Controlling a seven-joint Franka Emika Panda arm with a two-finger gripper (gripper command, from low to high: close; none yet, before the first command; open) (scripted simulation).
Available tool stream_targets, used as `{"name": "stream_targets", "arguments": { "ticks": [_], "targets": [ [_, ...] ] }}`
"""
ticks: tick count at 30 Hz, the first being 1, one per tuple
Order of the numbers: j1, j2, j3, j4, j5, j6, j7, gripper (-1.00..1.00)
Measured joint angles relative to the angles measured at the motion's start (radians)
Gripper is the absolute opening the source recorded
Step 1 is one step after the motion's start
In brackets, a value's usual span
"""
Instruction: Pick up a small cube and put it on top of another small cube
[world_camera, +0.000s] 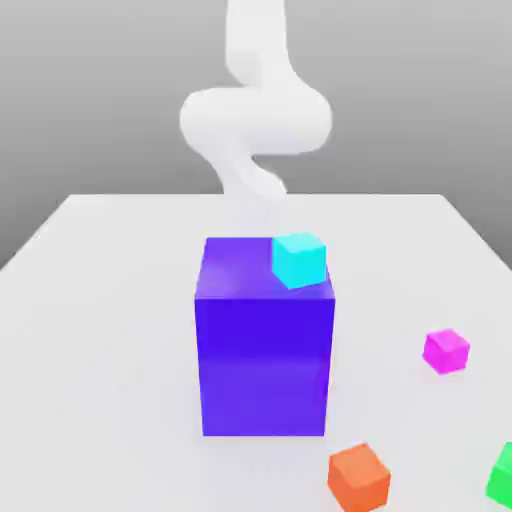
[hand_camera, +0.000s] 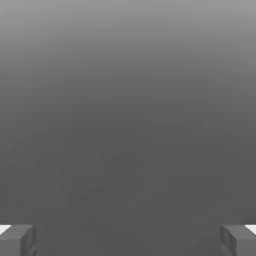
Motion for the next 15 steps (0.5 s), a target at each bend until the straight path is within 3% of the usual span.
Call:
{"name": "stream_targets", "arguments": {
  "ticks": [8, 15],
  "targets": [
    [0.092, 0.294, 0.232, -0.171, 0.027, 0.193, 0.182, 0.0],
    [0.173, 0.547, 0.432, -0.316, -0.007, 0.355, 0.376, 0.0]
  ]
}}
